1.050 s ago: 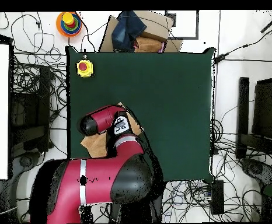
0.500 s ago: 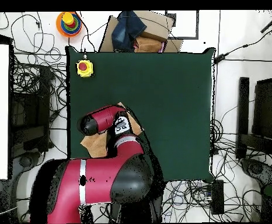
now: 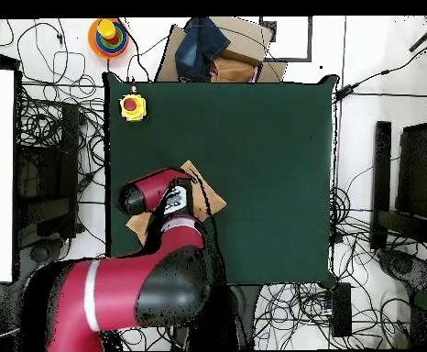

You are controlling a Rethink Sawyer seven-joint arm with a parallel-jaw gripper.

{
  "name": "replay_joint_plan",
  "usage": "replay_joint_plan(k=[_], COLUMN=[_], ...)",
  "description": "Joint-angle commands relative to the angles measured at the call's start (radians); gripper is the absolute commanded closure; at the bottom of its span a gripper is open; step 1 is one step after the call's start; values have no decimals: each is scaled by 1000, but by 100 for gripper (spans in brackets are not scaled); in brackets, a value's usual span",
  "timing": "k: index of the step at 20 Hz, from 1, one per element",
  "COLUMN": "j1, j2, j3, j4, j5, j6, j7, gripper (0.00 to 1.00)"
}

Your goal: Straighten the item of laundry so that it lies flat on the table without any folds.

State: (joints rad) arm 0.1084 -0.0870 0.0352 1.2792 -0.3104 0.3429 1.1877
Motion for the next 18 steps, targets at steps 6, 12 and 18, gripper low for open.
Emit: replay_joint_plan(k=[6, 12, 18], j1=[224, 242, 228], j2=[266, 312, 311], j3=[-111, -113, -88], j4=[-322, -384, -374], j5=[333, 390, 385], j6=[-177, -194, -219], j7=[498, 482, 458], gripper=[0, 0, 0])
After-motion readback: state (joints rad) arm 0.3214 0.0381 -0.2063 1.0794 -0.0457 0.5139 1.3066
